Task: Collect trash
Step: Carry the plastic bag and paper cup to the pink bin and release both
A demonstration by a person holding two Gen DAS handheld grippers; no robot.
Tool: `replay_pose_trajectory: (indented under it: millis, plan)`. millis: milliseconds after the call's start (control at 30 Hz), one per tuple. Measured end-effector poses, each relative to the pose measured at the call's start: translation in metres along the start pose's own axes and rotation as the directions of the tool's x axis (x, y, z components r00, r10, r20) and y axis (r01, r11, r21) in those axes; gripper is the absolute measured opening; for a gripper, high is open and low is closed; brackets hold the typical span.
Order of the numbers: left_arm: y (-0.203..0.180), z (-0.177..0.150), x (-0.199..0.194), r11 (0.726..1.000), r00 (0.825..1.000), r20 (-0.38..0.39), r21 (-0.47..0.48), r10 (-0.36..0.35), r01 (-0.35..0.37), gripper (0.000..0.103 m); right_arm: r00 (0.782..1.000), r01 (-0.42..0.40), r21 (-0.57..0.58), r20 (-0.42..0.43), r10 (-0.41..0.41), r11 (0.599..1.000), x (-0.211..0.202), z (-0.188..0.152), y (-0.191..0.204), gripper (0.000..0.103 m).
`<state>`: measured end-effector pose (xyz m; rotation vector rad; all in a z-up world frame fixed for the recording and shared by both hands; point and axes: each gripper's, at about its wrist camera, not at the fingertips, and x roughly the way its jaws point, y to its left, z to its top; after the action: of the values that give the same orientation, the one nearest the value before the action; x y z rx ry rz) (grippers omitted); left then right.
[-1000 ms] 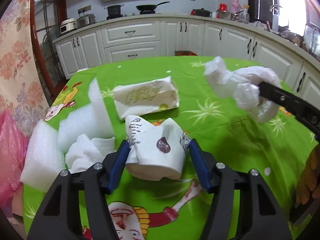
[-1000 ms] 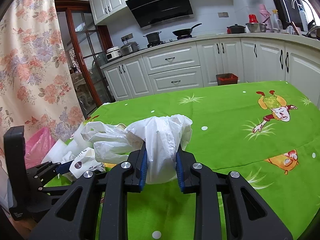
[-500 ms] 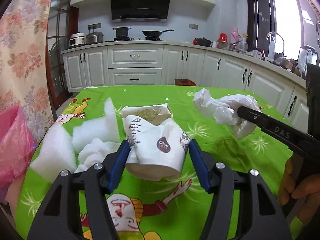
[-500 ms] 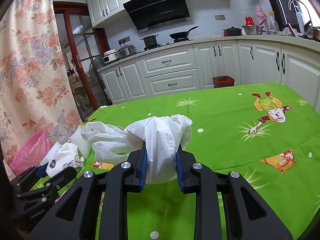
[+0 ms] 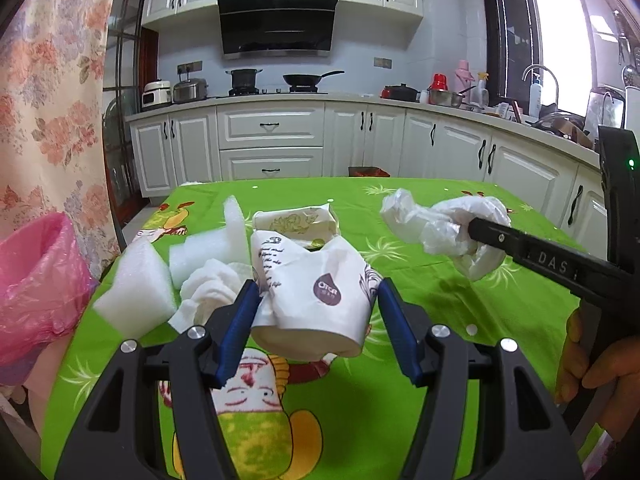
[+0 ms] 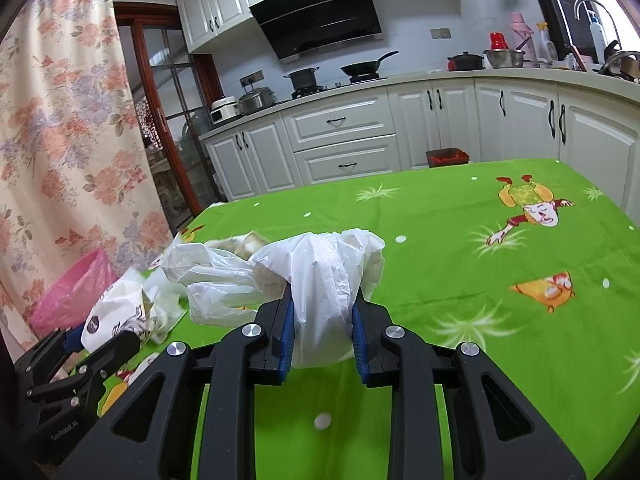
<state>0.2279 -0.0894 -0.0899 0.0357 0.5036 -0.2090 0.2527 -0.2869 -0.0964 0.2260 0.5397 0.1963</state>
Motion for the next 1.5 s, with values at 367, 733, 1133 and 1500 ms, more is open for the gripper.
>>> replay_pose_trajectory:
  millis: [367, 733, 1133, 1500]
  plan:
    - [0.008, -0.012, -0.029, 0.998, 0.998, 0.025, 0.0, 0.061, -0.061, 0.06, 1.0, -0.022, -0.093, -0.007, 0.022, 0.995, -0.026, -0.014, 0.028, 0.025]
    - [0.035, -0.016, -0.07, 0.995, 0.993, 0.07, -0.046, 0.092, -0.089, 0.06, 0.998, -0.066, -0.243, -0.017, 0.064, 0.968, -0.046, -0.026, 0.08, 0.025]
    - [0.079, -0.023, -0.114, 0.981, 0.978, 0.111, -0.102, 0.176, -0.165, 0.06, 0.989, -0.144, -0.357, -0.023, 0.146, 0.923, -0.056, -0.029, 0.149, 0.025]
    - [0.153, -0.014, -0.142, 0.943, 0.942, 0.127, -0.166, 0.312, -0.29, 0.06, 0.958, -0.28, -0.42, -0.059, 0.282, 0.863, -0.032, -0.004, 0.221, 0.025]
